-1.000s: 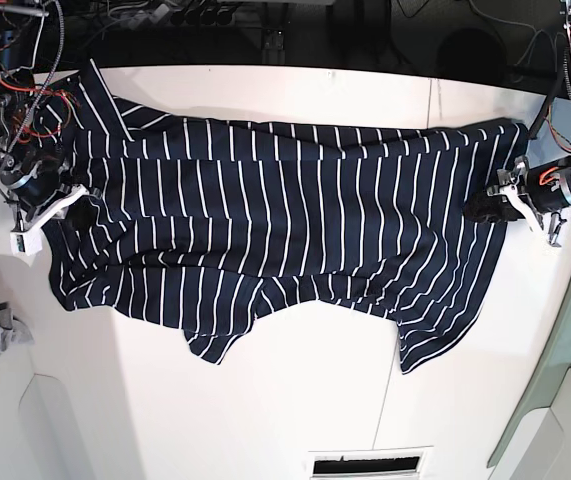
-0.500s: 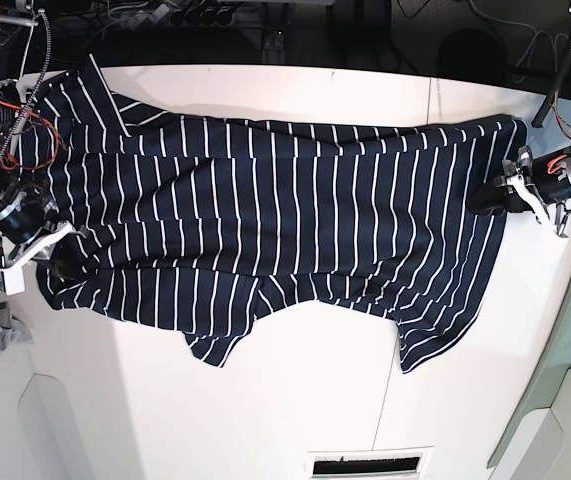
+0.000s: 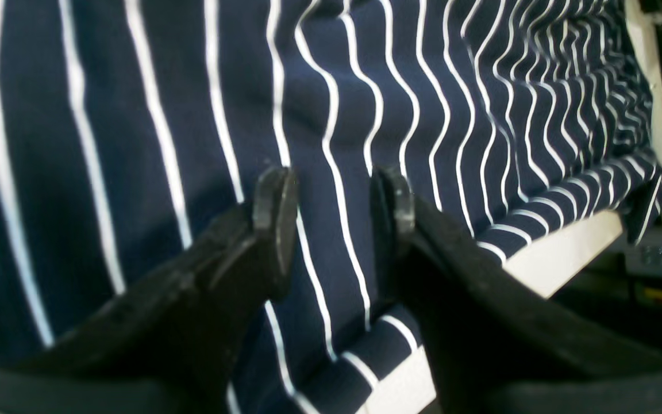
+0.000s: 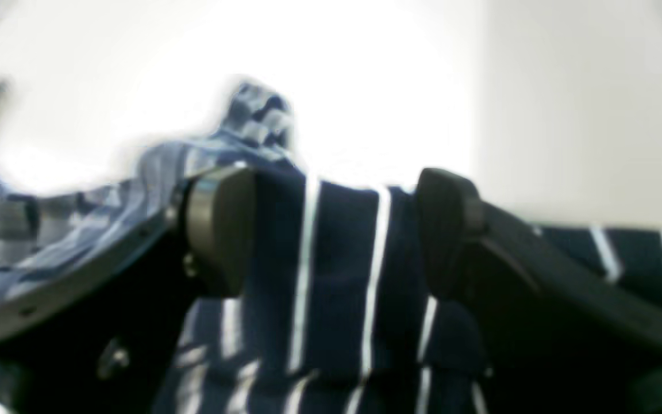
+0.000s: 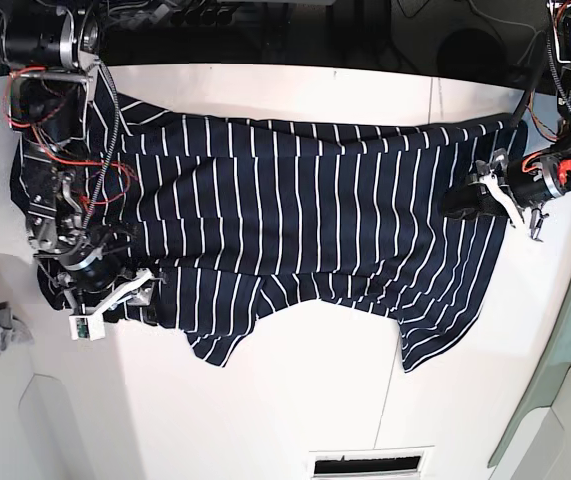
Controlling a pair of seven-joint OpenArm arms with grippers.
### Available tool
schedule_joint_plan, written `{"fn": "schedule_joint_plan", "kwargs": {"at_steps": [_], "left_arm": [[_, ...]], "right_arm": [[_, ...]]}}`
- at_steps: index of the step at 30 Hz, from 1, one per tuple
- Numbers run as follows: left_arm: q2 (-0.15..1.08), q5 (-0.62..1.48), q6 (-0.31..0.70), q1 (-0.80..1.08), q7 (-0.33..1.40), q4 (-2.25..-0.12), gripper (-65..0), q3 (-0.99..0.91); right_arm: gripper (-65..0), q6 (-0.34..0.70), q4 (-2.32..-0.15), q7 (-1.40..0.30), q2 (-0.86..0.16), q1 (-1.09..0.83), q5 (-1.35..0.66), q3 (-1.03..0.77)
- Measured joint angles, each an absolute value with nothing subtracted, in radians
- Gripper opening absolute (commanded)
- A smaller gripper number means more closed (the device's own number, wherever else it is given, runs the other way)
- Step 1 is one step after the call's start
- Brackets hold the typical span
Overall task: Layout the t-shirt on the table in an organized manner, then fold the t-shirt properly
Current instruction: 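Release the shirt with the right gripper and regrasp its hem corner, then pull the hem corner with the right gripper to spread the shirt body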
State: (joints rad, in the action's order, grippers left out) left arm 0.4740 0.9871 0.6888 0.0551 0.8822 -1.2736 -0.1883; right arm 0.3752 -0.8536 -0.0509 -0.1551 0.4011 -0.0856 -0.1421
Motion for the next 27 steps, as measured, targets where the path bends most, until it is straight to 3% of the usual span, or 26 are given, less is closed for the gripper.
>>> {"fn": "schedule_joint_plan", "kwargs": {"at_steps": [2, 3, 4, 6, 7, 12, 19, 23, 24, 27], "left_arm": [[0.474, 0.987, 0.689, 0.061, 0.878, -1.274, -41.0, -0.188], [0.476, 0.987, 0.689, 0.066, 0.873, -1.274, -41.0, -0.188], [0.477, 0.986, 0.689, 0.069, 0.871, -1.274, -41.0, -0.188], [0.476, 0.984, 0.689, 0.071, 0.872, -1.272, -41.0, -0.188], [0.476, 0.984, 0.689, 0.07, 0.871, -1.272, -41.0, -0.188], [0.477, 0.964, 0.689, 0.09, 0.862, -1.273, -41.0, -0.188], [0.479, 0.952, 0.689, 0.141, 0.857, -1.271, -41.0, -0.189], [0.476, 0.951, 0.689, 0.147, 0.856, -1.272, -41.0, -0.188], [0.476, 0.95, 0.689, 0.149, 0.856, -1.272, -41.0, -0.189], [0.477, 0.95, 0.689, 0.149, 0.855, -1.272, -41.0, -0.189]], "right_arm": [[-23.4, 0.308, -0.744, -0.004, -0.149, 0.438, -0.068, -0.083], [-28.0, 0.307, -0.704, 0.008, -0.149, 0.449, -0.065, -0.055], [-35.7, 0.306, -0.681, 0.028, -0.149, 0.453, -0.06, -0.029], [-57.7, 0.307, -0.672, 0.077, -0.149, 0.446, -0.061, 0.009], [-65.0, 0.307, -0.672, 0.086, -0.147, 0.446, -0.058, 0.017], [-65.0, 0.307, -0.747, 0.083, -0.151, 0.457, 0.054, 0.005], [-65.0, 0.17, -0.796, 0.082, -0.214, 0.566, 0.05, -0.061], [-27.3, 0.118, -0.801, 0.038, -0.271, 0.622, -0.046, -0.126], [-21.6, 0.111, -0.801, -0.006, -0.286, 0.627, -0.097, -0.132], [-20.1, 0.104, -0.801, -0.142, -0.304, 0.621, -0.142, -0.134]]}}
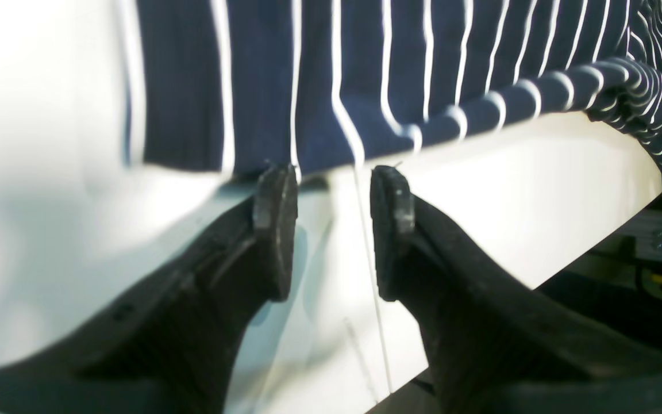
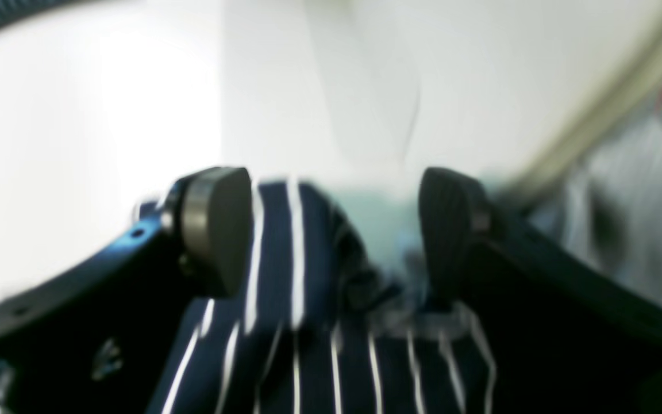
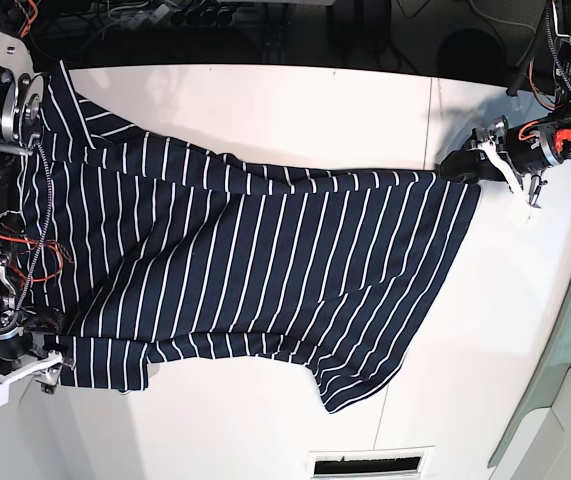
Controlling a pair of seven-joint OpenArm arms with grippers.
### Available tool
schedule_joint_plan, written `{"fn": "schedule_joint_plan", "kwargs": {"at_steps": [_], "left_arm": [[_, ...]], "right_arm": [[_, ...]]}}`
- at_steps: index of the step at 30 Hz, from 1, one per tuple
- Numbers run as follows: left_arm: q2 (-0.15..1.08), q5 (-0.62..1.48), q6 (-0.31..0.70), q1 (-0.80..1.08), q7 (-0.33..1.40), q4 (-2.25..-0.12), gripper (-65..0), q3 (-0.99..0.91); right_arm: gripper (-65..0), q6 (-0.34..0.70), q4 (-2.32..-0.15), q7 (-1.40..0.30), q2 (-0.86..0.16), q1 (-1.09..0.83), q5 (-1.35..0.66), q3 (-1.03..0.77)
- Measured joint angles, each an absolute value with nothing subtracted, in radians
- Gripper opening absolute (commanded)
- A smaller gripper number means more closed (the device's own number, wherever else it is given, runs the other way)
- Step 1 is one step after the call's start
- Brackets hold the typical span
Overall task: Layout the t-shirt on the table in an organized manner, then fold the t-shirt properly
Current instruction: 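Pull the hem corner with the right gripper to spread the shirt body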
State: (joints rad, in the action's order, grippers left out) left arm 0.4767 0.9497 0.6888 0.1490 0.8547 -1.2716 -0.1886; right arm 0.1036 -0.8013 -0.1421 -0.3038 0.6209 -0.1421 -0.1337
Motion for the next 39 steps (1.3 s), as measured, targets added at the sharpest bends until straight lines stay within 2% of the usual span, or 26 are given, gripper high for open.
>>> {"fn": "schedule_joint_plan", "kwargs": {"at_steps": [8, 17, 22, 26, 29, 33, 39], "left_arm": [[0.478, 0.905, 0.689, 0.15, 0.848, -1.272, -41.0, -0.189], [0.497, 0.904, 0.689, 0.135, 0.804, -1.271, -40.9, -0.19], [0.515, 0.913, 0.682, 0.1, 0.781, -1.272, -40.9, -0.231], [0.515, 0.833, 0.598, 0.106, 0.738, -1.272, -40.9, -0.262], [0.511, 0.823, 0.595, 0.107, 0.732, -1.272, -40.9, -0.261], [0.506, 0.825, 0.595, 0.105, 0.732, -1.252, -40.9, -0.218], [0.5, 0.828, 0.595, 0.105, 0.705, -1.211, -40.9, -0.16]], "right_arm": [[-20.3, 0.105, -0.868, -0.366, -0.286, 0.471, -0.213, -0.13], [-20.4, 0.059, -1.343, -0.389, -0.282, 0.106, -0.252, -0.182], [-20.4, 0.058, -1.512, -0.503, -0.286, -0.037, -0.249, -0.305], [-20.4, 0.104, -1.532, -0.606, -0.286, -0.09, -0.297, -0.421], [-20.4, 0.151, -1.532, -0.624, -0.285, -0.121, -0.353, -0.513], [-20.4, 0.16, -1.534, -0.627, -0.286, -0.196, -0.37, -0.6], [-20.3, 0.196, -1.533, -0.628, -0.285, -0.307, -0.422, -0.64]]}}
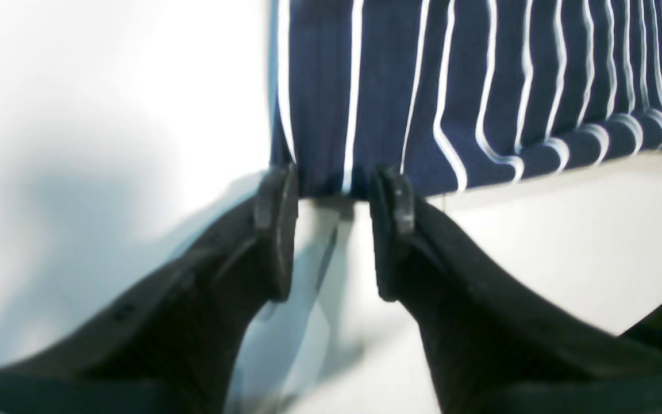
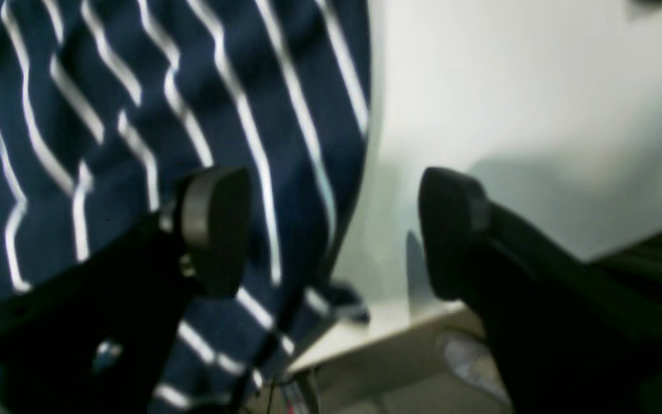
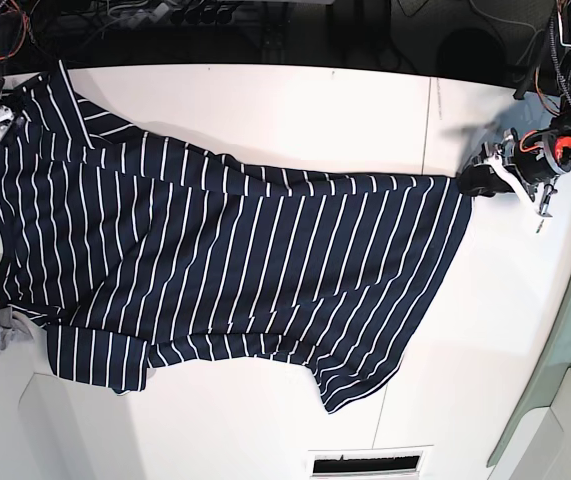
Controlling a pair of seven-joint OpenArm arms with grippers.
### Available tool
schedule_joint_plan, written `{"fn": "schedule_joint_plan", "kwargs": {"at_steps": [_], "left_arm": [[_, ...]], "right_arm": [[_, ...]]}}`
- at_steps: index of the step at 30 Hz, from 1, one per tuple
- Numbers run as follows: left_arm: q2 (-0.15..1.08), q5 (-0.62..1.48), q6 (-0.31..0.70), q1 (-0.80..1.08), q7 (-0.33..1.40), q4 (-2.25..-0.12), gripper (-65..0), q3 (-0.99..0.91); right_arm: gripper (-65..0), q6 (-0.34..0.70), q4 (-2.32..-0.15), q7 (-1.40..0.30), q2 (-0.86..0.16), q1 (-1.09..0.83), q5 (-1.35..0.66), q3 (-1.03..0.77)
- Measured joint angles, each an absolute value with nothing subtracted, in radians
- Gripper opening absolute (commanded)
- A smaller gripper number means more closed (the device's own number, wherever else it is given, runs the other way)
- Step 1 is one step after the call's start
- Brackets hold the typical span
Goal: Layout the t-shirt on the table in an organized manner, then fold the t-shirt properly
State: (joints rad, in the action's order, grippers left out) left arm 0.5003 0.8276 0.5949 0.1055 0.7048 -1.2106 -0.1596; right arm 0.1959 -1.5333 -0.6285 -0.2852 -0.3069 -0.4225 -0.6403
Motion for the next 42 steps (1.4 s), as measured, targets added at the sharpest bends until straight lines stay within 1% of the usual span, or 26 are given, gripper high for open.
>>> {"fn": "schedule_joint_plan", "kwargs": {"at_steps": [2, 6, 7, 10, 11, 12, 13, 14, 15, 16, 17, 19, 20, 24, 28, 31, 34, 38, 39, 41, 42], "left_arm": [[0.488, 0.822, 0.595, 0.105, 0.697, -1.21, -40.9, -0.16], [0.436, 0.773, 0.599, 0.102, 0.678, -1.211, -41.0, -0.16], [0.426, 0.77, 0.599, 0.102, 0.67, -1.211, -41.0, -0.16], [0.41, 0.77, 0.603, 0.102, 0.657, -1.211, -41.4, -0.16], [0.41, 0.77, 0.603, 0.102, 0.653, -1.211, -44.4, -0.16], [0.41, 0.765, 0.602, 0.102, 0.647, -1.211, -49.8, -0.16], [0.407, 0.758, 0.601, 0.102, 0.645, -1.211, -56.4, -0.16], [0.405, 0.755, 0.598, 0.1, 0.646, -1.211, -63.7, -0.16], [0.402, 0.756, 0.599, 0.1, 0.645, -1.211, -65.0, -0.16], [0.401, 0.758, 0.599, 0.1, 0.645, -1.211, -65.0, -0.16], [0.403, 0.759, 0.599, 0.099, 0.646, -1.211, -65.0, -0.16], [0.424, 0.751, 0.629, 0.097, 0.638, -1.211, -65.0, -0.158], [0.441, 0.751, 0.64, 0.099, 0.635, -1.211, -65.0, -0.156], [0.533, 0.809, 0.659, 0.105, 0.67, -1.248, -65.0, -0.155], [0.61, 0.917, 0.659, 0.102, 0.777, -1.335, -65.0, -0.156], [0.637, 0.975, 0.659, 0.102, 0.848, -1.415, -65.0, -0.156], [0.646, 0.985, 0.659, 0.102, 0.887, -1.481, -65.0, -0.156], [0.636, 0.979, 0.659, 0.105, 0.891, -1.498, -65.0, -0.156], [0.628, 0.976, 0.659, 0.105, 0.891, -1.495, -65.0, -0.156], [0.604, 0.95, 0.659, 0.105, 0.89, -1.484, -64.3, -0.156], [0.592, 0.937, 0.659, 0.105, 0.889, -1.477, -58.4, -0.156]], "right_arm": [[-20.3, 0.211, -1.524, -0.628, -0.285, -0.33, -0.445, -0.64], [-20.3, 0.282, -1.463, -0.625, -0.286, -0.352, -0.509, -0.64], [-20.3, 0.297, -1.442, -0.599, -0.285, -0.352, -0.514, -0.641], [-20.4, 0.356, -1.386, -0.598, -0.294, -0.34, -0.573, -0.644], [-20.4, 0.381, -1.374, -0.592, -0.294, -0.338, -0.592, -0.644], [-20.4, 0.419, -1.366, -0.588, -0.293, -0.338, -0.61, -0.644], [-20.6, 0.455, -1.364, -0.592, -0.29, -0.338, -0.629, -0.644], [-21.9, 0.465, -1.364, -0.601, -0.287, -0.339, -0.649, -0.644], [-25.8, 0.475, -1.364, -0.611, -0.286, -0.339, -0.667, -0.643], [-32.5, 0.49, -1.364, -0.62, -0.286, -0.338, -0.677, -0.641], [-41.3, 0.505, -1.363, -0.629, -0.285, -0.338, -0.686, -0.641], [-62.2, 0.543, -1.361, -0.646, -0.281, -0.339, -0.71, -0.638], [-65.0, 0.55, -1.361, -0.649, -0.279, -0.341, -0.727, -0.636], [-65.0, 0.552, -1.401, -0.678, -0.281, -0.358, -0.744, -0.646], [-65.0, 0.561, -1.511, -0.709, -0.28, -0.413, -0.751, -0.673], [-65.0, 0.559, -1.606, -0.714, -0.282, -0.459, -0.779, -0.71], [-65.0, 0.559, -1.679, -0.745, -0.289, -0.48, -0.807, -0.725], [-65.0, 0.559, -1.683, -0.768, -0.29, -0.474, -0.8, -0.717], [-59.9, 0.559, -1.675, -0.768, -0.29, -0.474, -0.784, -0.715], [-42.2, 0.558, -1.656, -0.768, -0.29, -0.474, -0.764, -0.715], [-34.7, 0.558, -1.648, -0.768, -0.29, -0.474, -0.758, -0.715]]}}
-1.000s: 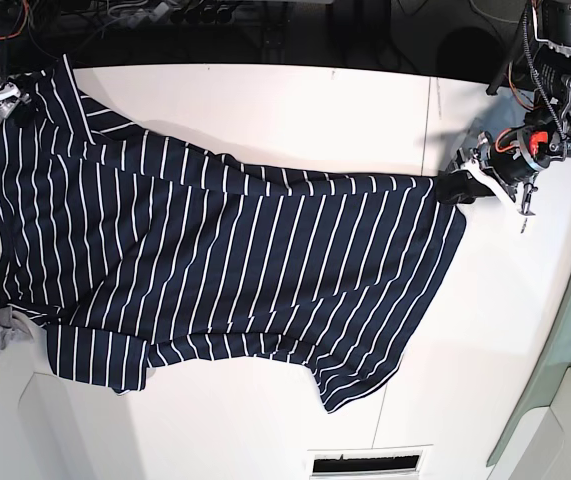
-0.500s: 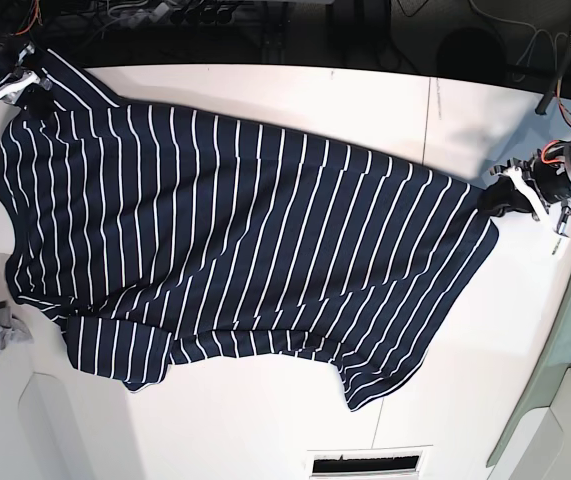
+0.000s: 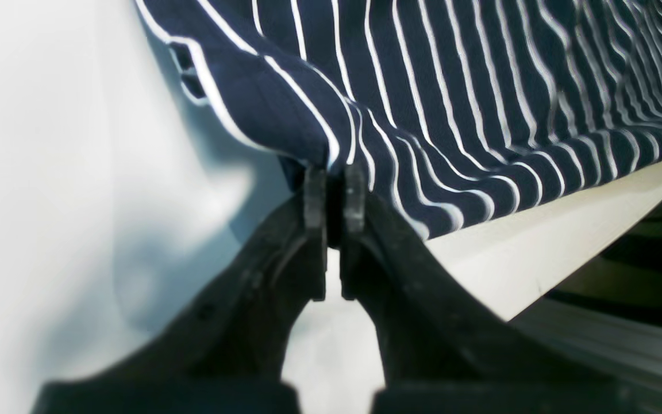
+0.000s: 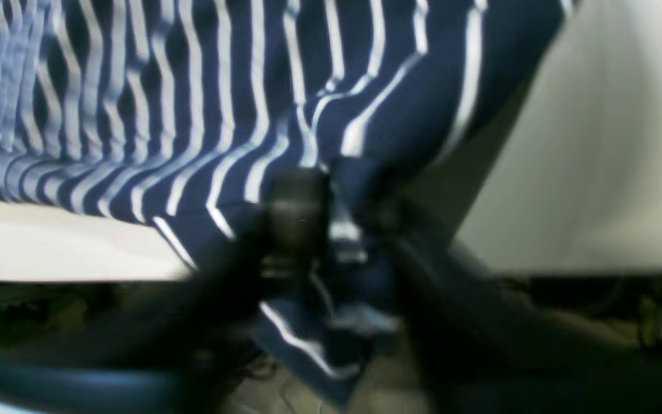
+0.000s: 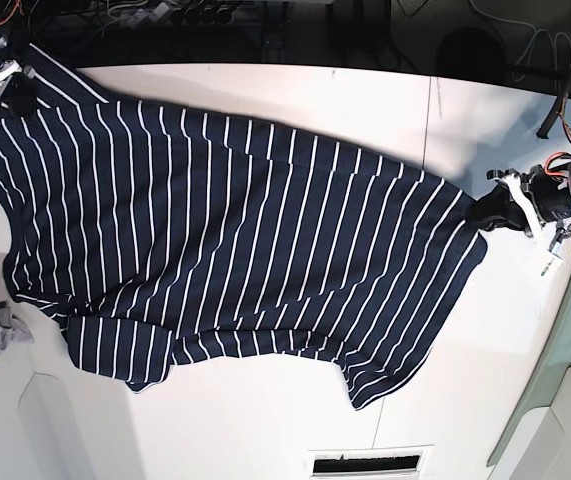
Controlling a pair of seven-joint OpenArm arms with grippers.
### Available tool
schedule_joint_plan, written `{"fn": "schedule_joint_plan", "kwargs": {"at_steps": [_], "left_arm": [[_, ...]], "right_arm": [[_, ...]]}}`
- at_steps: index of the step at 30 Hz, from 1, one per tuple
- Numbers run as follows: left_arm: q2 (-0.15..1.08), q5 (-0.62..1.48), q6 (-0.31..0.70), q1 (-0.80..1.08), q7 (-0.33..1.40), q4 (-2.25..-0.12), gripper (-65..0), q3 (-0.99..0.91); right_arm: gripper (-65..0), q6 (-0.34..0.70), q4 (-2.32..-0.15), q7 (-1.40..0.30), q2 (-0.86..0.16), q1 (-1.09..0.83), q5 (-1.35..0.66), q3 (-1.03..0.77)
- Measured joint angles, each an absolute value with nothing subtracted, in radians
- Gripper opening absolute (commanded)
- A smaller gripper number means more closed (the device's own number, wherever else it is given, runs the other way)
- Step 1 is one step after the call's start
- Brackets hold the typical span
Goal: Layout the t-shirt on the table in an organized manner, then fold the t-shirt properly
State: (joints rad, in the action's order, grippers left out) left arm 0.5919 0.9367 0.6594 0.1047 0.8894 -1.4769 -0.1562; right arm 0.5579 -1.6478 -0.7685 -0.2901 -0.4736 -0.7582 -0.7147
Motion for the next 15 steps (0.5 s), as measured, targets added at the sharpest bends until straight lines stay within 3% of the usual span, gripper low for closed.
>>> {"fn": "schedule_joint_plan", "kwargs": {"at_steps": [2, 4, 10, 15], "left_arm": [[0.572, 0.925, 0.659, 0.107, 0.863, -1.47, -48.5, -0.156], [0.566, 0.928, 0.659, 0.107, 0.844, -1.47, -43.2, -0.155], [0.566, 0.886, 0.659, 0.102, 0.83, -1.47, -42.8, -0.157], [0.574, 0.978, 0.685, 0.108, 0.831, -1.481, -42.8, -0.244]], "right_arm": [[-28.1, 0.558, -1.643, -0.758, -0.29, -0.474, -0.757, -0.715], [-28.1, 0.557, -1.643, -0.728, -0.29, -0.473, -0.759, -0.715], [-28.1, 0.557, -1.644, -0.727, -0.293, -0.471, -0.742, -0.722], [-28.1, 0.535, -1.644, -0.708, -0.35, -0.465, -0.725, -0.823]]}}
